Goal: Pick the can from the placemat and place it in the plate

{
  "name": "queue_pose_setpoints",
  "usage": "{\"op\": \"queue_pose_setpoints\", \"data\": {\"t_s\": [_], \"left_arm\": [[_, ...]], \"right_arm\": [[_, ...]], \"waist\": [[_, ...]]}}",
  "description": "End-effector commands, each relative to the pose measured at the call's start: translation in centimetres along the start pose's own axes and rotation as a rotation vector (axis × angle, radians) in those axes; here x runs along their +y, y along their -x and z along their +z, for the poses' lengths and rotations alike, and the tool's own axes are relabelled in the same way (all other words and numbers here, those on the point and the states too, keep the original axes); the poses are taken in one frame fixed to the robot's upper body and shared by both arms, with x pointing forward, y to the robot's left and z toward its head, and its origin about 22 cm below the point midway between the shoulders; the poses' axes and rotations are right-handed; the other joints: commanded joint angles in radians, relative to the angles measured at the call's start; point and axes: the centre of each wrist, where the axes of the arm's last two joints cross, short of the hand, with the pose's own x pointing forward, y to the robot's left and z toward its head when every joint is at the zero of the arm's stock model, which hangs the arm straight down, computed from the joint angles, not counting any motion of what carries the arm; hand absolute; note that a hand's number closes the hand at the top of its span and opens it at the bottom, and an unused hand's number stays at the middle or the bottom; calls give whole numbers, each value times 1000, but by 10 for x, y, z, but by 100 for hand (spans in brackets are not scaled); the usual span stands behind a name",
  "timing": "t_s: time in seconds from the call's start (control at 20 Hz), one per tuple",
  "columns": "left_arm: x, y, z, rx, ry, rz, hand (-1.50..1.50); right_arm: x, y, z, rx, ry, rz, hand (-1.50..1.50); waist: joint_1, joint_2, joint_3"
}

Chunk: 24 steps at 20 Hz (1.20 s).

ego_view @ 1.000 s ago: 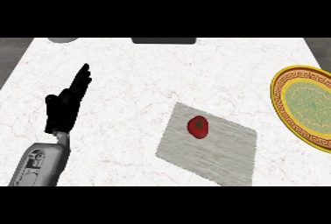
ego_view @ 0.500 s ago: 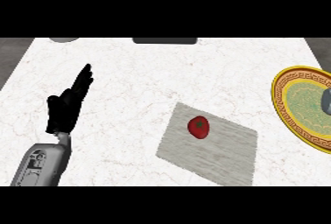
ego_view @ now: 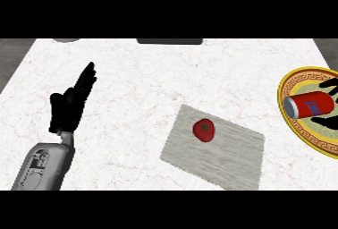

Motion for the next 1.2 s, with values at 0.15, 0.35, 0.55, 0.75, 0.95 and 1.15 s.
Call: {"op": "queue_pose_setpoints", "data": {"t_s": [0.15,0.35,0.55,0.75,0.95,1.15], "left_arm": [[7,15,-4,-3,-21,3,0],[4,5,4,-1,19,19,0],[19,12,16,-3,-21,-15,0],[3,12,3,4,-12,3,0],[10,5,4,-7,-22,5,0],[-12,3,2,-1,6,-7,0]], "right_arm": [[51,-12,-17,2,-51,-101,-150],[48,-18,-26,-63,7,-334,-150],[1,5,-11,-68,140,-502,-150],[-3,24,4,16,277,-632,-150],[-71,66,57,52,386,-662,-150],[-97,87,93,79,402,-704,-150]], "waist": [[-12,-2,0],[5,2,1],[-14,-7,0],[-23,-2,0],[-19,0,1],[-10,7,4]]}}
